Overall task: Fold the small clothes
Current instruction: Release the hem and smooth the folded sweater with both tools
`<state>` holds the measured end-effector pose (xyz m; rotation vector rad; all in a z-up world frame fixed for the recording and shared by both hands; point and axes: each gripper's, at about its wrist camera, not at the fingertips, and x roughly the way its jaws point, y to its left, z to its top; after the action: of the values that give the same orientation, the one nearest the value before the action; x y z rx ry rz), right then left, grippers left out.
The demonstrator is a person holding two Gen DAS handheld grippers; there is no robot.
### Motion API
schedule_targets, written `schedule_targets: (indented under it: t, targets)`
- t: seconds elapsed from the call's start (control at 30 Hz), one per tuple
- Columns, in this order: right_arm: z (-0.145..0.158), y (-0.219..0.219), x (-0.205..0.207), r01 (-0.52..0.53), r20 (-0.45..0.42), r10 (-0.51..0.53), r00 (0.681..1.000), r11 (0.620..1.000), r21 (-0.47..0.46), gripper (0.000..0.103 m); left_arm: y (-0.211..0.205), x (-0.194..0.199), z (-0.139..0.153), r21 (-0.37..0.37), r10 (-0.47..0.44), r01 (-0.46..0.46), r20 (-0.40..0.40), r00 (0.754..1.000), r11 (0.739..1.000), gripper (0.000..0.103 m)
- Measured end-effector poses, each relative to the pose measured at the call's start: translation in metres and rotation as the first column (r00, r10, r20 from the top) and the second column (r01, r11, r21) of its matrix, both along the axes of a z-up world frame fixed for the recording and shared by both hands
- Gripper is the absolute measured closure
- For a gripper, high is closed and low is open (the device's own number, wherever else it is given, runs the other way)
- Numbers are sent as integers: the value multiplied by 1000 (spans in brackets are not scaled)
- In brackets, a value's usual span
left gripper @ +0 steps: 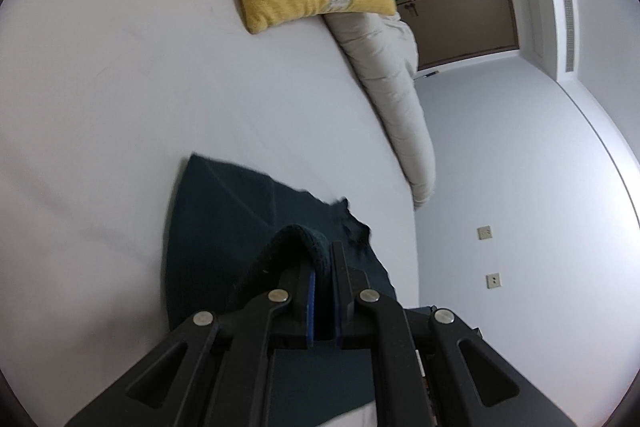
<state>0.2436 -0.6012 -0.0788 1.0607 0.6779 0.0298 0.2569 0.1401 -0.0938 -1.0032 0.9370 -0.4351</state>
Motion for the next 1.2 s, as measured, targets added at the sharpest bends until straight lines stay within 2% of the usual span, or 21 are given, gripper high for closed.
schedule_targets:
  t: [0.1,0.17,0.2,0.27,0.33,0.43,0.53,0.63,0.7,0.77,0.83,0.87,0.9,1.0,1.2]
  targets:
    - [-29,-1,30,-4,-57,4,998,1000,-9,97,-3,18,-20,34,8,-6,-47,999,999,93]
    - [-48,-1,45,2,-123,-6,992,999,-35,93,-3,27,-34,53,19,-14,-94,995,999,73]
    - [-54,-2,49,10,-136,-15,991,999,-39,93,-1,29,-40,43,26,-22,-103,994,999,59]
    - [-64,-3,53,23,-132,-28,991,999,-41,83,2,28,-41,15,33,-32,-86,996,999,48]
    - [-65,-3,52,37,-118,-45,992,997,-74,80,4,24,-37,12,28,-27,-71,997,1000,36]
    - [-62,0,49,14,-128,-30,991,992,-124,80,3,14,-26,25,13,-11,-43,999,1000,35]
    - [-46,8,41,-22,-140,-9,990,977,-213,78,-2,0,-12,77,-4,5,-11,1000,997,34]
    - [-29,28,30,-96,-153,50,987,945,-312,78,-7,-20,-2,172,-13,10,18,1000,985,34]
    - [-20,44,17,-153,-167,92,982,904,-398,78,-11,-35,2,228,-23,13,39,999,974,34]
    - [-17,61,6,-212,-195,133,972,857,-470,78,-16,-47,3,288,-21,4,57,998,958,34]
    - [-20,72,0,-252,-236,146,961,816,-521,78,-28,-53,1,409,-43,11,71,997,912,34]
    - [-27,80,3,-281,-284,140,949,781,-557,79,-32,-53,-3,452,-49,14,67,997,892,34]
    - [-32,83,5,-293,-306,135,942,772,-564,82,-34,-52,-11,467,-51,22,49,997,884,34]
    - [-36,73,-15,-268,-287,120,950,786,-557,83,-31,-51,-32,463,-36,32,1,999,886,41]
    - [-25,72,-34,-230,-260,91,961,786,-573,81,-26,-55,-25,510,-16,5,18,1000,860,42]
